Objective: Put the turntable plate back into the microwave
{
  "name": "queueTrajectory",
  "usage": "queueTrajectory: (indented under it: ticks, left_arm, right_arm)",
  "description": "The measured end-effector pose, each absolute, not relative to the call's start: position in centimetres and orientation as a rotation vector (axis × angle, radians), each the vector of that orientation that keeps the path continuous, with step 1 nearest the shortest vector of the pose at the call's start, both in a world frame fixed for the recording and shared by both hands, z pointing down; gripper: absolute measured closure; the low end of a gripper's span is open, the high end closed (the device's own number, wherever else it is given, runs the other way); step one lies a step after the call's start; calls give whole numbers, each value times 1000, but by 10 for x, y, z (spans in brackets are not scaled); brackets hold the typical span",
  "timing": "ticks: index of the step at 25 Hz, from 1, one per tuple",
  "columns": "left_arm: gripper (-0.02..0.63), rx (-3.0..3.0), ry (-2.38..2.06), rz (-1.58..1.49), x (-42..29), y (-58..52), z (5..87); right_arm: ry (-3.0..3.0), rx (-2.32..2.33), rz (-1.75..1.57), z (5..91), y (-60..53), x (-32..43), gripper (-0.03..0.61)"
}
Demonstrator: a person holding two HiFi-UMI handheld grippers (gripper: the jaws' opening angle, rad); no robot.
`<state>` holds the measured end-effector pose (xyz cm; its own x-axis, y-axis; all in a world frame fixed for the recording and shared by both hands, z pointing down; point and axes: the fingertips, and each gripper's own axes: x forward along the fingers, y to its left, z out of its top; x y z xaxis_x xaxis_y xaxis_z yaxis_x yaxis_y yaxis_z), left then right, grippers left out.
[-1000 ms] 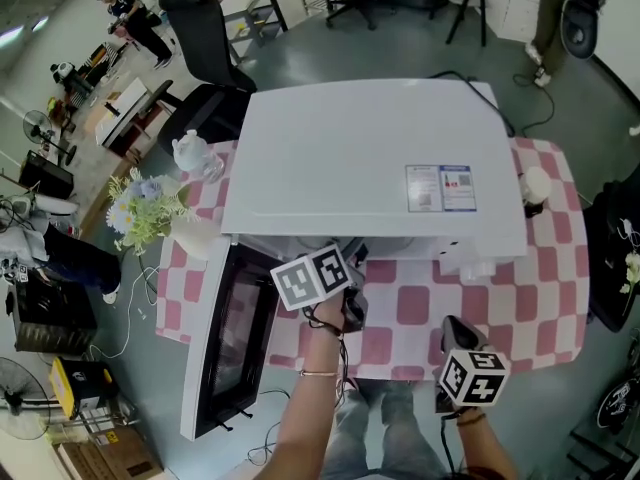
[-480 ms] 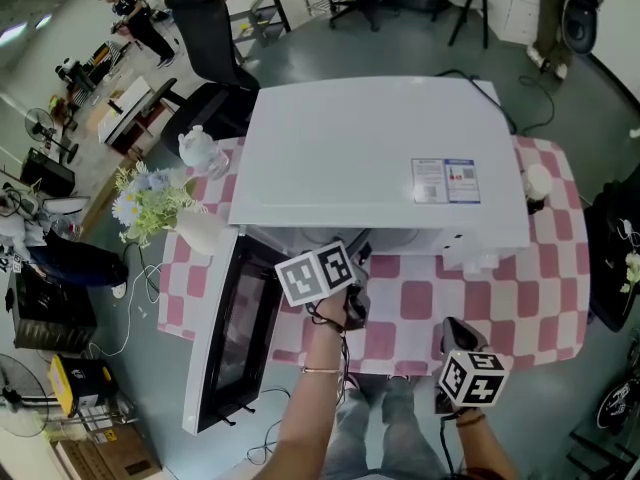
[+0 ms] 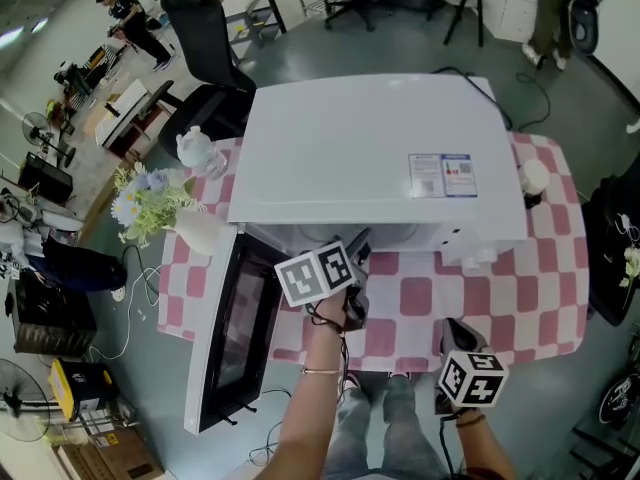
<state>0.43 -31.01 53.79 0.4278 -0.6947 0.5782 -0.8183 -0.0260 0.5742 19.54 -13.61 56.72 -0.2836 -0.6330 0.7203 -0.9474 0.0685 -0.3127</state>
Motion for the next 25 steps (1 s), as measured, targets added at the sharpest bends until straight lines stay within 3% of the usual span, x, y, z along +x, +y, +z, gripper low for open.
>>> queueTrajectory:
  ticks: [25]
  left_arm:
    - [302, 1780, -1309, 167, -3, -287, 524]
  right_arm:
    - [-1969, 1584, 1069, 558, -128, 186, 569]
